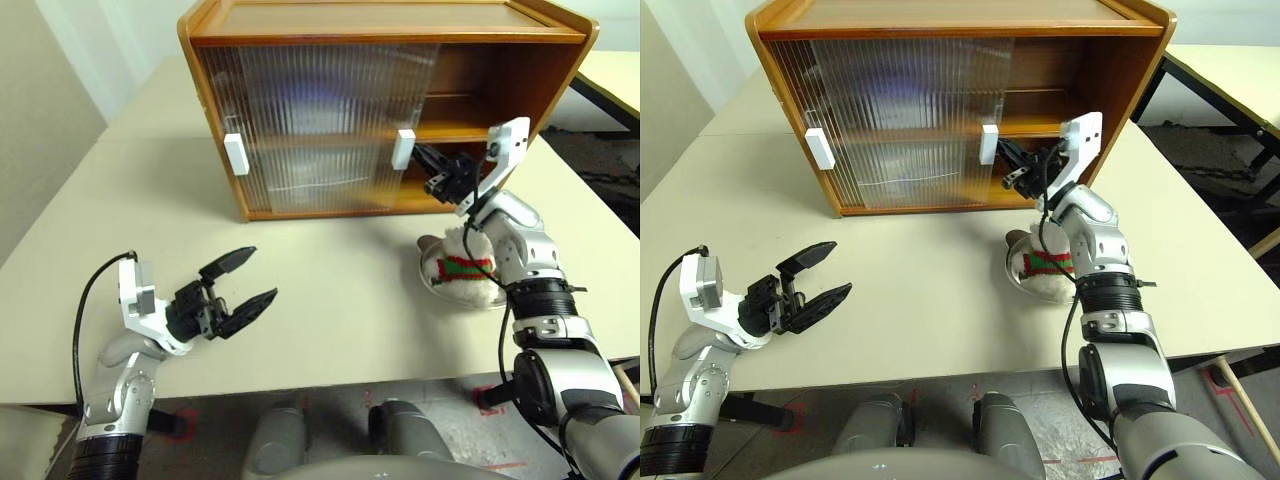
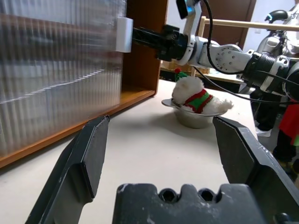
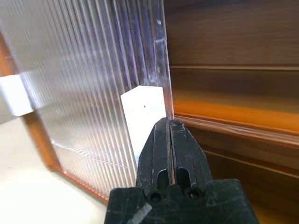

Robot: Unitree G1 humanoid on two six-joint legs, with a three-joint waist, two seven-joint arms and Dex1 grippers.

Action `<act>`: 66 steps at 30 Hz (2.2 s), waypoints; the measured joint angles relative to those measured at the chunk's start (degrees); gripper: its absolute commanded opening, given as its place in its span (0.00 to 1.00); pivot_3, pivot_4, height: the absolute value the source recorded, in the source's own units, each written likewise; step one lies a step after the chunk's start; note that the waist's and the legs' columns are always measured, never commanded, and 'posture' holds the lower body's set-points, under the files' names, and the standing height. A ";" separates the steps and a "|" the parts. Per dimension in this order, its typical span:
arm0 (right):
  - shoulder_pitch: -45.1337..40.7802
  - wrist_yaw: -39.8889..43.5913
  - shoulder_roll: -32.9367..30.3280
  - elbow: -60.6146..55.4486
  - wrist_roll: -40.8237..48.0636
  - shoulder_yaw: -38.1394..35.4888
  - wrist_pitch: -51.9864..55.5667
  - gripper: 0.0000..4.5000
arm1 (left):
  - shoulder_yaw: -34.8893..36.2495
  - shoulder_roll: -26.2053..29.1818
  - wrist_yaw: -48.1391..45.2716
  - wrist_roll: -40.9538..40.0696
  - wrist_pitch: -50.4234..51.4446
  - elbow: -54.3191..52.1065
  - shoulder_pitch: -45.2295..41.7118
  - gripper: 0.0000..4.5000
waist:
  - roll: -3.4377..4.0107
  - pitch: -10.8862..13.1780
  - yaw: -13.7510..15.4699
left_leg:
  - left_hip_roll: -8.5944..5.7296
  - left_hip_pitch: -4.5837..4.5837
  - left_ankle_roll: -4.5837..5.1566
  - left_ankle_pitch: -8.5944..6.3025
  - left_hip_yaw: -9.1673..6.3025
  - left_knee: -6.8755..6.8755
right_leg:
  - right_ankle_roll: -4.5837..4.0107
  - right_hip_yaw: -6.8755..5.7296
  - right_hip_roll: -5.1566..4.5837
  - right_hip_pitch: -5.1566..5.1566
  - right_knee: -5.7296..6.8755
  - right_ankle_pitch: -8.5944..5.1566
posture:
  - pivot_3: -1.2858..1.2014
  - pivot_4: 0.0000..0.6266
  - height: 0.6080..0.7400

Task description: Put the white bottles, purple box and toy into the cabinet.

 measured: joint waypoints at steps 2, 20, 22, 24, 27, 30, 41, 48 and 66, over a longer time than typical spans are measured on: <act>0.11 0.37 -0.01 -1.67 -0.34 1.26 0.78 0.01 | -0.36 -0.35 0.01 0.31 -0.28 0.20 -0.18 1.00 | 0.00 0.00 0.02 | 0.00 -0.02 0.00 0.00 -0.01 0.00 | -0.01 -0.02 0.00 -0.02 0.00 0.00 | 0.61 0.01 1.00; 7.54 11.89 -31.44 -18.35 6.13 -1.89 28.31 0.82 | -0.51 -0.55 -1.09 1.09 -1.76 4.47 -2.07 1.00 | 0.06 0.10 0.88 | -0.04 -0.17 0.08 -0.03 -0.07 -0.02 | 0.04 -0.11 -0.08 -0.04 -0.19 -0.23 | 0.59 0.03 1.00; 9.79 15.65 -37.51 -20.08 8.90 -2.31 36.23 0.98 | -0.55 -0.50 -1.47 1.25 -1.88 4.59 -2.31 1.00 | 0.02 0.14 0.86 | -0.02 -0.17 0.09 -0.06 -0.07 -0.03 | 0.14 -0.09 -0.06 -0.04 -0.19 -0.33 | 0.58 0.03 1.00; 12.64 18.96 -43.40 -21.99 11.10 -2.55 43.52 0.99 | -0.50 -0.46 -1.88 1.32 -2.03 4.72 -2.45 1.00 | 0.03 0.13 0.88 | -0.03 -0.16 0.11 -0.09 -0.07 -0.03 | 0.24 -0.09 -0.05 -0.04 -0.20 -0.41 | 0.58 0.03 1.00; 16.60 22.46 -49.05 -26.50 14.17 -1.85 52.75 0.99 | -0.43 -0.45 -2.20 1.30 -2.05 5.46 -2.64 1.00 | 0.03 0.14 0.76 | -0.01 -0.15 0.12 -0.11 -0.06 -0.02 | 0.29 -0.07 -0.02 -0.04 -0.19 -0.46 | 0.58 0.03 1.00; 17.73 22.83 -49.36 -30.08 17.55 -1.09 60.50 0.99 | -0.47 -0.46 -2.36 1.31 -2.03 6.35 -2.71 1.00 | -0.05 0.17 0.31 | 0.00 -0.14 0.11 -0.12 -0.06 0.03 | 0.34 -0.06 0.00 -0.03 -0.18 -0.43 | 0.58 0.03 1.00; 19.41 14.57 -40.75 -32.96 19.37 1.42 67.36 0.99 | -1.33 -1.49 -2.07 1.42 -2.03 6.11 -4.31 1.00 | -0.32 0.28 0.15 | -0.08 -0.29 0.17 -0.16 -0.10 0.08 | 0.48 -0.08 -0.02 -0.05 -0.23 -0.44 | 0.58 0.03 1.00; 19.44 12.20 -37.67 -32.99 17.68 3.26 65.62 0.90 | -2.27 -1.68 -1.64 1.60 -2.05 6.11 -4.36 1.00 | -0.43 0.23 -0.04 | -0.04 -0.22 0.17 -0.16 -0.11 0.12 | 0.48 -0.07 0.02 -0.01 -0.19 -0.42 | 0.59 0.02 1.00; 19.98 12.82 -38.80 -30.72 15.84 3.55 63.55 0.01 | -2.82 -3.17 -0.38 1.53 -2.04 5.93 -5.04 1.00 | -0.47 0.20 -0.10 | -0.04 -0.19 0.17 -0.16 -0.08 0.14 | 0.49 -0.02 0.06 0.01 -0.19 -0.41 | 0.58 0.01 1.00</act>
